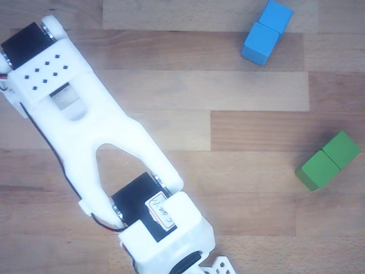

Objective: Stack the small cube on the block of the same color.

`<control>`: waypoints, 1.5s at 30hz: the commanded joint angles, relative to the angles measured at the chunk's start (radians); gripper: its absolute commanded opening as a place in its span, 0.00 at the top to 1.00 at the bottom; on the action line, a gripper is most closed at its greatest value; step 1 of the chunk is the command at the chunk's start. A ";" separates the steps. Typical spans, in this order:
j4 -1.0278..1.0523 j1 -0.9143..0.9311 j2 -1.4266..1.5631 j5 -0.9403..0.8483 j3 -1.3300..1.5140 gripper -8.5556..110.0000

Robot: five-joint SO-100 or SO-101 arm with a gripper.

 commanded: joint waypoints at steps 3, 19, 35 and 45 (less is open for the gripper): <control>0.011 0.071 0.021 -0.011 -0.092 0.68; -0.011 0.413 0.032 -0.009 -0.069 0.68; -0.235 0.715 0.324 0.006 0.040 0.68; -0.413 0.716 0.684 0.008 0.351 0.68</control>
